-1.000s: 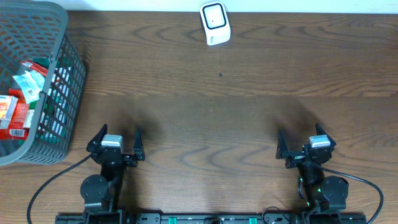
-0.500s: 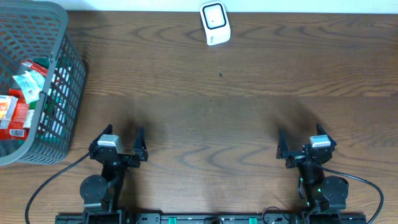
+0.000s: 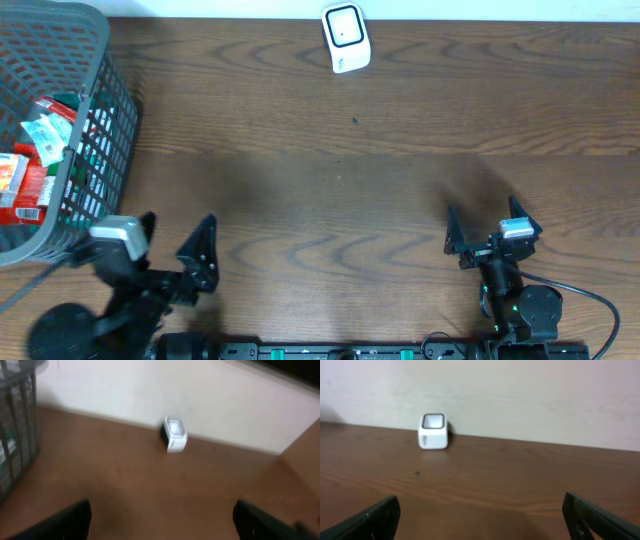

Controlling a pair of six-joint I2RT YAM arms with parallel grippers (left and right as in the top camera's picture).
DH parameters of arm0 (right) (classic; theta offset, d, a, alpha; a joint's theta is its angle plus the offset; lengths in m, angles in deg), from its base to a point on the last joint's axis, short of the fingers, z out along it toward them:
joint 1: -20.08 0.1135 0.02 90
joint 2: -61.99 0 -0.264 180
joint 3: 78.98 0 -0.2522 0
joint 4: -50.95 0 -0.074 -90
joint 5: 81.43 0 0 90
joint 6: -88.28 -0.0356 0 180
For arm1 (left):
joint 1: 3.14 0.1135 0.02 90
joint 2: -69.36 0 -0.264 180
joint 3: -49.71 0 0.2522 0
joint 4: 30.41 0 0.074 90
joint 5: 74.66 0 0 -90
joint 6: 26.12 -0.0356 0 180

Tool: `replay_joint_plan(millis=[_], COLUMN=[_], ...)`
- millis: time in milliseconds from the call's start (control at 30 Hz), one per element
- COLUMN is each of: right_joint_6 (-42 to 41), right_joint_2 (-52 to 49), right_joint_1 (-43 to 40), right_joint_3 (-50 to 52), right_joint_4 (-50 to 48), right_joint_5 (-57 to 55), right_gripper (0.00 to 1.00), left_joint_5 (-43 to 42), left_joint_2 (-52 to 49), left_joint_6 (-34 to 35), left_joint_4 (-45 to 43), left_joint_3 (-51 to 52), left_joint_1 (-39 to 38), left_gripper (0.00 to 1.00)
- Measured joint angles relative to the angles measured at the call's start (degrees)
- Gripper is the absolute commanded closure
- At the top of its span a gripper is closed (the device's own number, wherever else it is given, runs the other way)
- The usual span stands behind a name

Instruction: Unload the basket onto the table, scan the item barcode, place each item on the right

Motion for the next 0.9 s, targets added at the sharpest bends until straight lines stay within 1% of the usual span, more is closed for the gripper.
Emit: replay_joint_plan(millis=[67,133,200,267,367,400,433,567,700,900], right_joint_6=[-1.68,-3.98,-6.05,-7.26,-8.48,-8.81,-8.96,-8.28,-6.1,-1.95], right_joint_2=[0.02,0.0,-0.07,-0.35,-2.4,-4.59,-5.27,-13.79,-24.94,-41.42], right_joint_1=[0.0,0.0,0.0,0.0,0.0,0.0,0.0,-0.02,0.0,-0.02], right_joint_3=[-0.02,-0.37,-1.99,-5.09,-14.23,-20.24,-21.97,-36.7,-52.41,-74.82], right_joint_4=[-0.02,0.17,0.92,2.4,6.95,10.45,10.91,22.86,35.91,53.83], right_joint_5=[0.98,1.84,2.64,3.13,3.74,3.85,3.87,4.07,4.04,4.07], right_gripper=[0.01,0.01,0.01,0.01,0.01,0.01,0.01,0.01,0.01,0.01], left_joint_5=[0.02,0.0,0.02,0.04,0.04,0.04,0.02,0.22,2.43,9.31], left_joint_2=[-3.69,-7.67,-10.32,-11.08,-11.06,-11.1,-11.19,-13.6,-21.38,-39.43], left_joint_6=[0.07,0.02,0.02,0.02,0.07,0.28,0.57,1.73,2.36,2.64], left_joint_4=[3.74,5.11,5.07,5.05,5.11,5.25,5.4,9.84,20.02,37.11], left_joint_3=[-7.48,-15.47,-21.29,-23.69,-24.68,-24.87,-25.03,-28.92,-40.41,-65.81], left_joint_1=[0.0,0.0,0.0,0.0,0.0,0.0,0.0,0.0,0.0,0.0], left_gripper=[0.09,0.09,0.09,0.09,0.09,0.09,0.09,0.09,0.09,0.09])
